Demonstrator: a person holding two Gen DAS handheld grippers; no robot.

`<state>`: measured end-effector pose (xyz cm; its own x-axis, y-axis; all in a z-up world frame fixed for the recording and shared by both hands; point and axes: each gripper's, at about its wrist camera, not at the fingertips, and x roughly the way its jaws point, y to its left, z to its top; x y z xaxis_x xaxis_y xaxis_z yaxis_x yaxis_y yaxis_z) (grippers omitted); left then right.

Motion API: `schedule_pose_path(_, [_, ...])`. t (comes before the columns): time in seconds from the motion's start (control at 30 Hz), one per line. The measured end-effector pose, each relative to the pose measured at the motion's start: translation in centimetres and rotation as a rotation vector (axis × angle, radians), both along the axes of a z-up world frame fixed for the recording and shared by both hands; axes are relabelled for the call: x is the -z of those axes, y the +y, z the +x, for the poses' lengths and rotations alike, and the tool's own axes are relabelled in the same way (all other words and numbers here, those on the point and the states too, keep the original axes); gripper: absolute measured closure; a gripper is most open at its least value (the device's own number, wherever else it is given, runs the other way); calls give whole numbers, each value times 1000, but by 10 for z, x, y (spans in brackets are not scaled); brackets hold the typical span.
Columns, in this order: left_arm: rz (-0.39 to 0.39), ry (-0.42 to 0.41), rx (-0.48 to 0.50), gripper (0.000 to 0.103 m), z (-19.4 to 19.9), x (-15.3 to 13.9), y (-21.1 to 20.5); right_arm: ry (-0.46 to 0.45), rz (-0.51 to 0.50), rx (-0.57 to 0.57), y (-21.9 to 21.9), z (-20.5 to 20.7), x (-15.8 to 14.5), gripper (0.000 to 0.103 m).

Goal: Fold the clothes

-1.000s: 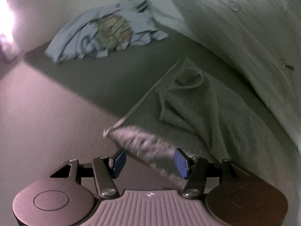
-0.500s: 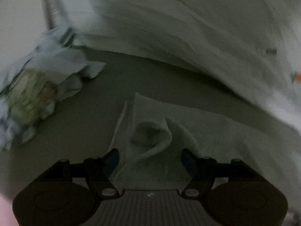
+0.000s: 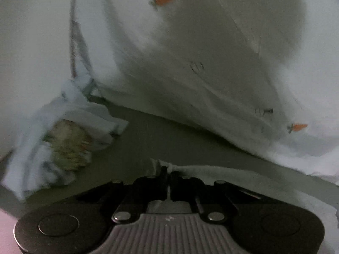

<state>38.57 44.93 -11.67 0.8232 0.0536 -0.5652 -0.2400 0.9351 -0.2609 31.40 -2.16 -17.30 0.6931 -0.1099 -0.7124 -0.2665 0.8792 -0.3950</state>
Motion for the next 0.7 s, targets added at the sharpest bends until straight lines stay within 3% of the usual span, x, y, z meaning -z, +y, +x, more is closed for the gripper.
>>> schedule_pose_path(0.1, [-46,27,-24,101,-13,3,8,4,26,-34,3,3,3,55])
schedule_pose_path(0.17, [-52,57,-37,101,-16,8,8,1,28,-57,6,3,4,55])
schedule_pose_path(0.27, [-125,40,-56,101,-28,6,10,-15,21,-61,8,4,4,55])
schedule_pose_path(0.4, [-85,82,-122,101,-33,13,14,-33,15,-44,8,6,6,52])
schedule_pose_path(0.5, [-134,81,-171,102,-39,16,28,-46,11,-32,7,8,7,41])
schedule_pose_path(0.57, [-148,73,-199,102,-40,15,35,-48,-19,-37,11,17,15,39])
schedule_pose_path(0.7, [-97,113,-181,101,-34,11,31,-52,-62,-26,18,35,25,39])
